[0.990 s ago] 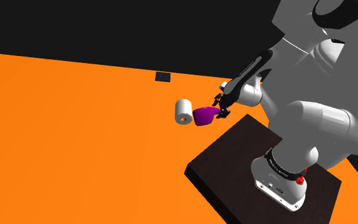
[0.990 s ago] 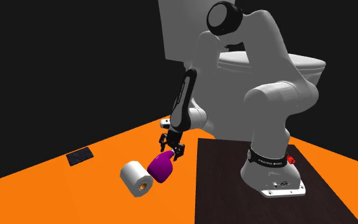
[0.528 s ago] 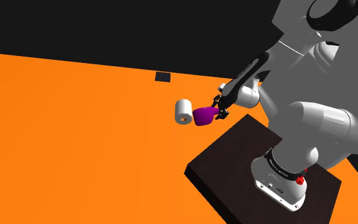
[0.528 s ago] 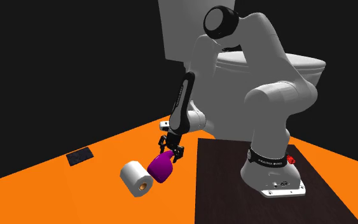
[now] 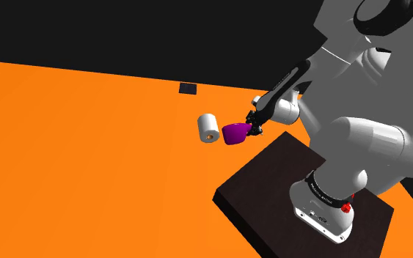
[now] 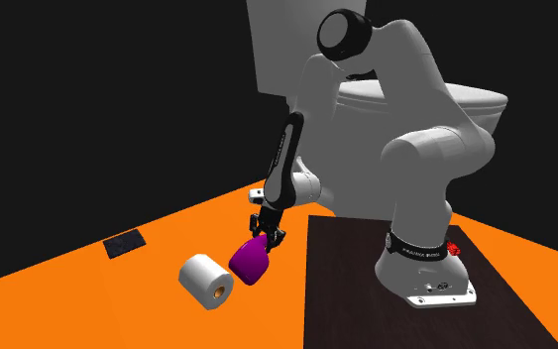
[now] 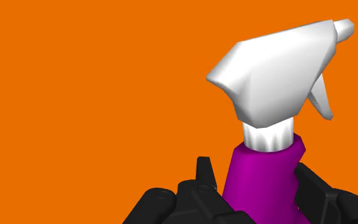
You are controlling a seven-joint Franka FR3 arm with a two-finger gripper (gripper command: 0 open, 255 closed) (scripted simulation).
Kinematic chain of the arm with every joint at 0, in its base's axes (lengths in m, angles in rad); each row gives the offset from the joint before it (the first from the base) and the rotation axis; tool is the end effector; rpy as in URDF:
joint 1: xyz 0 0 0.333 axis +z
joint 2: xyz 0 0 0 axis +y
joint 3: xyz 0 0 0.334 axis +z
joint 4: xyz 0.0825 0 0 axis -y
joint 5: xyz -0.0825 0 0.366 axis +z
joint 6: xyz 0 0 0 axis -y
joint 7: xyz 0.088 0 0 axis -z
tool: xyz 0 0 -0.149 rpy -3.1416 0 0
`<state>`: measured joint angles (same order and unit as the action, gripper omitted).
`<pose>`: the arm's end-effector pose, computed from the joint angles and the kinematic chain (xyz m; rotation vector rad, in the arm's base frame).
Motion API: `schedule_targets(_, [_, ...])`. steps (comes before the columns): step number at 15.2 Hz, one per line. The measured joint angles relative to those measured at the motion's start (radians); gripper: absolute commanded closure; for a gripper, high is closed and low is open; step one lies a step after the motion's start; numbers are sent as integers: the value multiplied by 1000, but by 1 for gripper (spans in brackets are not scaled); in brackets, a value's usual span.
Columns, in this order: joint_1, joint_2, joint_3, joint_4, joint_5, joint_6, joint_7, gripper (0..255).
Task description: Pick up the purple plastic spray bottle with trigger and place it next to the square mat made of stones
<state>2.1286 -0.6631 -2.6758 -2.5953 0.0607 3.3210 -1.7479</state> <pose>0.3823 -0.1936 0.0605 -2.6997 -1.5375 -0.4578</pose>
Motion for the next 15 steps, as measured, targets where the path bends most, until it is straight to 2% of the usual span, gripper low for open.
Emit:
schedule_targets(5, [-4, 9, 5, -5, 1, -4, 2, 255])
schedule_targets(12, [-75, 122, 85, -51, 4, -77, 27, 255])
schedule_targets(15, [-125, 173, 135, -71, 5, -112, 35, 255])
